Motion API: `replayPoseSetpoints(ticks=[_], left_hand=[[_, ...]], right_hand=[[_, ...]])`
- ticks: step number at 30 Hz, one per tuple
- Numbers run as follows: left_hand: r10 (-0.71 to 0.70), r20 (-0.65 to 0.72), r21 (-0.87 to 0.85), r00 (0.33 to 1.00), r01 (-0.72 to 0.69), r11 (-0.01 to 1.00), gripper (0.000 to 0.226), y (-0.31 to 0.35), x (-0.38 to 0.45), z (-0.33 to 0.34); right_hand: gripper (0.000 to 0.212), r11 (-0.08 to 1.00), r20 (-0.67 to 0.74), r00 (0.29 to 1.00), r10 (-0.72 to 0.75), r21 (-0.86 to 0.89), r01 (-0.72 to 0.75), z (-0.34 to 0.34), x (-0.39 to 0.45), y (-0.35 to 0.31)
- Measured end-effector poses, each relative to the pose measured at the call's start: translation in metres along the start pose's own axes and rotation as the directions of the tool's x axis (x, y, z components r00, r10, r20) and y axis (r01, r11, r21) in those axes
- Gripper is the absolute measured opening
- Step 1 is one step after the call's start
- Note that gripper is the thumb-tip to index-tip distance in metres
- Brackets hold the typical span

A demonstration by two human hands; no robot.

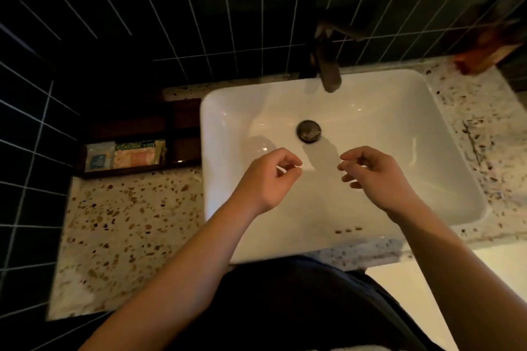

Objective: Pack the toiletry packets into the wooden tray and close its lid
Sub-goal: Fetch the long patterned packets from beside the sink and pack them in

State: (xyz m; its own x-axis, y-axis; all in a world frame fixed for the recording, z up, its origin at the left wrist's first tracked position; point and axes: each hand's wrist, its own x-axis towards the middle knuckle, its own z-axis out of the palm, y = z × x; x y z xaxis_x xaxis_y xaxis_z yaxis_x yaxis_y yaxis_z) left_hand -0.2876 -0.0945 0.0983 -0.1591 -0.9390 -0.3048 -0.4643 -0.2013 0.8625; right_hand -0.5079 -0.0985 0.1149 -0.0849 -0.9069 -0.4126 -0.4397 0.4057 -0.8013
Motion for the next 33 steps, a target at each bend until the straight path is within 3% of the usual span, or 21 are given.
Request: replayPoseSetpoints(ticks=[9,16,20,23,27,30,33], left_hand=[[-0.071,-0.118,-0.046,0.99,0.066,0.997,0.009,0.124,0.064,0.186],[-0.015,0.017,-0.01,1.0,0.015,1.0,0.013,0.196,0.11,0.302],[-0.101,0.082,-0.013,0.992,0.102,0.995,0.025,0.209,0.144,0.358],[-0.338,0.141,-0.062,0.931,0.349,0.935,0.043,0.203,0.17,0.394],[-0.574,-0.007,-0.057,0.819,0.573,0.817,0.067,0.18,0.197,0.432],[-0.616,-0.096,0.023,0.782,0.62,0.784,0.076,0.168,0.203,0.45],[-0.579,-0.134,0.19,0.805,0.594,0.782,0.08,0.16,0.201,0.462]], right_hand=[[0.008,0.998,0.04,0.999,-0.031,-0.059,0.033,-0.219,0.065,0.081],[0.007,0.983,-0.083,0.995,0.053,-0.17,-0.067,-0.331,0.103,0.152],[0.021,0.951,-0.143,0.98,0.139,-0.257,-0.172,-0.353,0.126,0.194],[0.04,0.919,-0.148,0.97,0.194,-0.319,-0.233,-0.355,0.143,0.215],[0.064,0.849,-0.098,0.958,0.269,-0.445,-0.284,-0.345,0.164,0.234],[0.063,0.78,-0.1,0.96,0.263,-0.563,-0.273,-0.335,0.173,0.24],[0.055,0.786,-0.089,0.963,0.255,-0.561,-0.259,-0.328,0.177,0.243]])
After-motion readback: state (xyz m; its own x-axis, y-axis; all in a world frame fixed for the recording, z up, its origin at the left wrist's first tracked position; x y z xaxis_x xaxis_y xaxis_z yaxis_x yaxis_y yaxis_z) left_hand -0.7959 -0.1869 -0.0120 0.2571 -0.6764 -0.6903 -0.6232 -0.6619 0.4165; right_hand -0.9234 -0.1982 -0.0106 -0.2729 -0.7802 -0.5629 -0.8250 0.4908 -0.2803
